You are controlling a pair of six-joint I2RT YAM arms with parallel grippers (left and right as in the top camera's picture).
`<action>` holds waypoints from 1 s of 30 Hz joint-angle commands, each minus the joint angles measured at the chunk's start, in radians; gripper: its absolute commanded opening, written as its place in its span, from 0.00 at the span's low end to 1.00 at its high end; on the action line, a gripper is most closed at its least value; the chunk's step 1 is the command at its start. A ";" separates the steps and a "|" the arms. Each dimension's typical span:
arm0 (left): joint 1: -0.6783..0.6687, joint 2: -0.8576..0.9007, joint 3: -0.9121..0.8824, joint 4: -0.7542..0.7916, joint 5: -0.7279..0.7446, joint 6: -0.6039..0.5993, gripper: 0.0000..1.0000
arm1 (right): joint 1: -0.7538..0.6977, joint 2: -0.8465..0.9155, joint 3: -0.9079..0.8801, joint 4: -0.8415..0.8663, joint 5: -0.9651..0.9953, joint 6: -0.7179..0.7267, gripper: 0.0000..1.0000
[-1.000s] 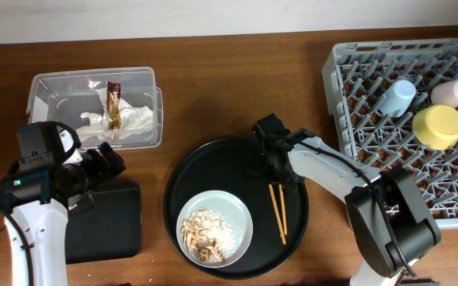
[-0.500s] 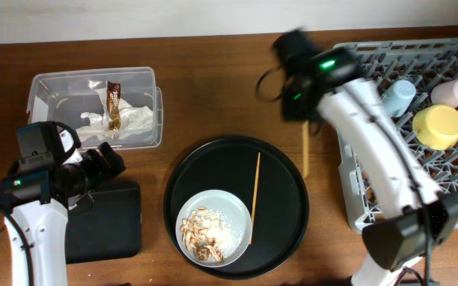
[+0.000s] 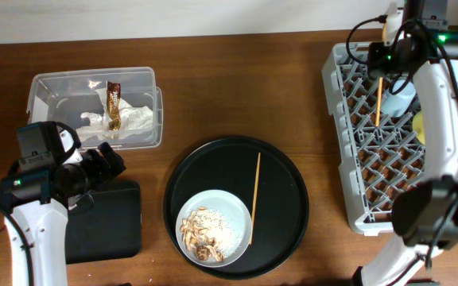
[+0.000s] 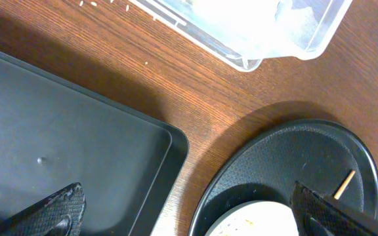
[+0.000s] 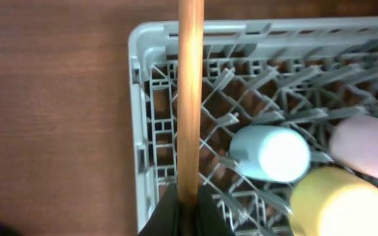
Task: Sort waste into correct bins and load items into the dishwasher rack
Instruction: 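Carry the chopstick to the rack and insert it upright, then return the right gripper to the tray and grasp the second chopstick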
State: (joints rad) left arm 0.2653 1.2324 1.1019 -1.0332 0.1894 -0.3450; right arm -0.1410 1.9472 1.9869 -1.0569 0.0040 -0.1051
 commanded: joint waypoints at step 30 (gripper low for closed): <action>0.004 -0.011 0.013 -0.001 -0.003 -0.010 0.99 | 0.248 0.033 -0.006 -0.562 -0.565 0.027 0.68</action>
State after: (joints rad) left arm 0.2649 1.2324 1.1019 -1.0328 0.1898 -0.3450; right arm -0.0071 1.9827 1.9884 -1.6184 -0.5766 -0.1120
